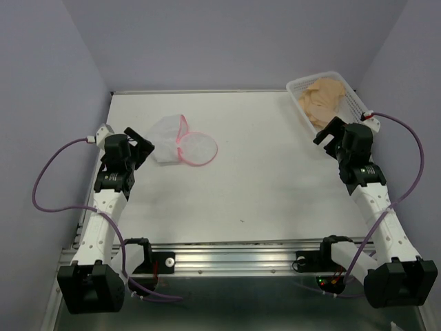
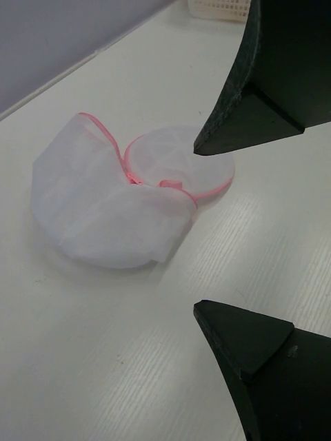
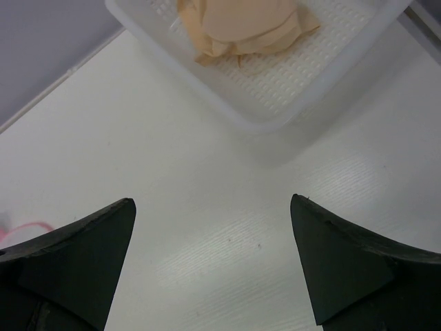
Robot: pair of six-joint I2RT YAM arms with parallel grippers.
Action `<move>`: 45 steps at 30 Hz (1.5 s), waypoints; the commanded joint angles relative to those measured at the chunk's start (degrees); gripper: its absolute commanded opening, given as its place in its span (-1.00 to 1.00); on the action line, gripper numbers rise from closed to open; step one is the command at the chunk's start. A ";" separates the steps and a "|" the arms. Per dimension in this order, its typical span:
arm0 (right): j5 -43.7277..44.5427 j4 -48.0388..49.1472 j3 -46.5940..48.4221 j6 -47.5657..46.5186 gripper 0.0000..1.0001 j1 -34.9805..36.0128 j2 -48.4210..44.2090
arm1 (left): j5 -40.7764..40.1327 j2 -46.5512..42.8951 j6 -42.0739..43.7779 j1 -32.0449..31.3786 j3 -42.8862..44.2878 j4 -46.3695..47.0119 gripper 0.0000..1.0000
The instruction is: Place the bra in the laundry bag and zip it closed
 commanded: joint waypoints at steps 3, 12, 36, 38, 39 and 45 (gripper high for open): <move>1.29 0.30 0.15 -0.40 1.00 -0.29 -1.27 | 1.01 -1.23 -0.62 -2.08 0.75 1.48 0.98; 3.77 2.24 6.38 -4.96 1.00 -0.29 7.33 | 0.92 3.06 -0.27 -2.97 3.65 2.10 0.98; 0.79 -0.75 61.90 -3.39 1.00 -9.60 69.99 | -8.05 15.72 6.85 -2.97 22.98 11.49 0.98; -0.37 -2.68 65.00 -3.39 1.00 -10.22 74.81 | -7.70 17.22 7.29 -2.97 24.30 11.94 0.98; -0.28 -3.73 66.67 -3.39 1.00 -10.22 75.97 | -7.26 18.61 7.55 -2.97 25.53 12.29 0.98; 4.19 -4.44 67.65 -5.06 1.00 -10.22 81.51 | -7.78 23.37 8.26 -2.89 28.88 11.85 0.98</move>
